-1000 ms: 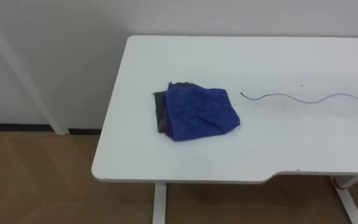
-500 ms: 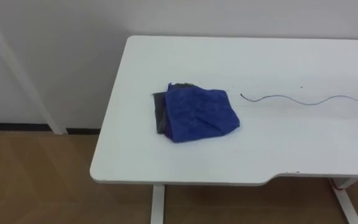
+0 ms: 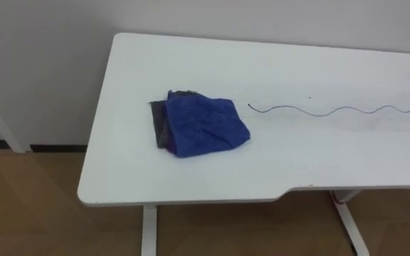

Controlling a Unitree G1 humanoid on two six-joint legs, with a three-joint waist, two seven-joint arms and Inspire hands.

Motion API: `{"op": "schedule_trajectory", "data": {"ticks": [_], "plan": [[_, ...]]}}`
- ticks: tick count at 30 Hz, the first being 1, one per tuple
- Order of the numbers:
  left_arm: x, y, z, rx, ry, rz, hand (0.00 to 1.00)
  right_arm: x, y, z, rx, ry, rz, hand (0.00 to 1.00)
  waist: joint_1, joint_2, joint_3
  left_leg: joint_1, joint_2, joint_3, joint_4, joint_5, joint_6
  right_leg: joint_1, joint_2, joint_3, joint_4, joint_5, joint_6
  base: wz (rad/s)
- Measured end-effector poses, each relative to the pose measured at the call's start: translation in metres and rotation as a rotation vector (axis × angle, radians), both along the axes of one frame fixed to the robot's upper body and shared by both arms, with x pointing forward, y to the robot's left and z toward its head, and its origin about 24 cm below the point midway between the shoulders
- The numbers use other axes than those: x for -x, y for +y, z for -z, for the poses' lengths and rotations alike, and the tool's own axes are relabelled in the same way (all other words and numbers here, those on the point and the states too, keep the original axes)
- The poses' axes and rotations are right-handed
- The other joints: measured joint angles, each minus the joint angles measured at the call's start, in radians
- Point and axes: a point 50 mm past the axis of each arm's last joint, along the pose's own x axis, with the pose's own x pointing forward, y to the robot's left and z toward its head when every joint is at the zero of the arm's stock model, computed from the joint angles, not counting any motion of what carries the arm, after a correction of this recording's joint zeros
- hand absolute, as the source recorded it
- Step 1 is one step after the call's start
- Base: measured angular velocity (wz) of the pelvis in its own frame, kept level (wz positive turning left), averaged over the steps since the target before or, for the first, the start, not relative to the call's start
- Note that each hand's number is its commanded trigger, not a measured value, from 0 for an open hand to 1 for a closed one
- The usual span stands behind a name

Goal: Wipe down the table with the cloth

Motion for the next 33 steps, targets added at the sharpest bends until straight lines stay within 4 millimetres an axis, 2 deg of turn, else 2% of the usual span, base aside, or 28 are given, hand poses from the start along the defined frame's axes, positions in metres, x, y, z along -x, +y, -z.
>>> {"op": "schedule_trajectory", "data": {"ticks": [1,2,3,5,6,9,12,14,16,18,20,23,28,33], "plan": [[-0.001,-0.001,0.000,0.002,0.001,0.005,0.00,-0.017,-0.004,-0.013,0.070,-0.019,-0.039,0.00,0.002,-0.001,-0.0043,0.000,0.001,0.003,-0.001,0.000,0.000,-0.001,0.001,0.000,-0.002,0.002,0.000,-0.07],[-0.003,-0.001,0.000,0.003,-0.003,0.015,0.00,-0.033,-0.007,-0.028,0.161,-0.018,-0.102,0.00,0.002,0.007,-0.0037,-0.001,0.001,0.001,-0.001,0.000,0.000,-0.002,0.000,-0.003,-0.001,0.002,0.000,-0.03],[-0.005,-0.002,0.000,0.001,-0.010,0.023,0.00,-0.042,-0.008,-0.037,0.212,-0.022,-0.136,0.00,0.003,0.006,-0.0052,-0.001,0.001,0.002,-0.002,0.000,0.000,-0.003,0.000,-0.002,-0.002,0.002,0.000,0.00],[-0.005,-0.001,0.000,-0.005,-0.006,0.038,0.00,-0.074,-0.005,-0.075,0.401,-0.086,-0.249,0.00,0.008,0.015,-0.0054,0.000,0.002,0.005,-0.006,0.000,0.000,-0.004,0.000,-0.003,-0.001,0.002,0.000,0.00],[-0.006,-0.003,0.000,0.001,-0.002,0.055,0.00,-0.092,0.002,-0.097,0.516,-0.113,-0.328,0.00,0.008,0.022,-0.0043,-0.001,0.002,0.003,-0.006,0.000,0.000,-0.005,0.000,-0.004,-0.001,0.002,0.000,0.00],[-0.010,-0.008,0.002,0.013,-0.008,0.076,0.00,-0.121,0.026,-0.139,0.758,-0.148,-0.491,0.00,0.021,0.029,-0.0037,0.000,0.004,0.009,-0.012,0.001,-0.001,-0.005,0.000,-0.016,-0.003,0.002,0.000,0.01],[-0.010,-0.018,0.006,0.030,0.000,0.083,0.00,-0.137,0.052,-0.166,0.951,-0.164,-0.606,0.00,0.044,0.035,-0.0076,0.002,0.005,0.014,-0.014,0.001,-0.001,-0.004,0.000,-0.020,-0.004,0.002,0.000,-0.02],[-0.010,-0.024,0.008,0.043,0.003,0.094,0.00,-0.144,0.067,-0.177,1.031,-0.175,-0.658,0.00,0.069,0.030,-0.0044,0.001,0.005,0.015,-0.014,0.001,-0.001,-0.004,-0.001,-0.026,-0.004,0.002,0.000,0.02],[-0.011,-0.025,0.009,0.046,0.005,0.091,0.00,-0.157,0.082,-0.185,1.084,-0.204,-0.711,0.00,0.078,0.022,0.0010,-0.001,0.005,0.012,-0.015,0.000,-0.001,-0.006,-0.001,-0.027,-0.004,0.002,0.000,0.03],[-0.013,-0.026,0.009,0.047,0.007,0.100,0.00,-0.164,0.091,-0.189,1.112,-0.220,-0.741,0.00,0.090,0.018,0.0001,-0.004,0.004,-0.002,-0.014,0.000,0.000,-0.006,-0.003,-0.040,-0.004,0.002,0.001,0.15],[-0.015,-0.031,0.011,0.060,0.015,0.129,0.00,-0.169,0.098,-0.197,1.138,-0.256,-0.755,0.00,0.119,0.020,0.0010,-0.007,0.001,-0.008,-0.013,0.000,0.001,-0.006,-0.007,-0.062,-0.003,0.002,0.001,0.17],[-0.014,-0.035,0.013,0.071,0.027,0.148,0.00,-0.184,0.114,-0.205,1.167,-0.290,-0.820,0.00,0.123,0.026,0.0023,-0.019,-0.001,-0.026,-0.009,0.000,0.002,-0.011,-0.010,-0.097,-0.003,0.004,0.005,0.15],[-0.019,-0.036,0.013,0.066,0.035,0.199,0.00,-0.196,0.135,-0.201,1.246,-0.198,-0.959,0.00,0.162,0.034,0.0034,-0.025,-0.001,-0.036,-0.001,0.001,0.002,-0.011,-0.009,-0.099,-0.004,0.004,0.005,0.12],[-0.035,-0.037,0.012,0.067,0.008,0.261,0.00,-0.209,0.167,-0.185,1.239,-0.153,-1.168,0.00,0.203,0.033,0.0036,-0.025,0.000,-0.038,-0.002,0.002,0.000,-0.012,-0.014,-0.100,-0.005,0.001,0.008,0.04]]}}
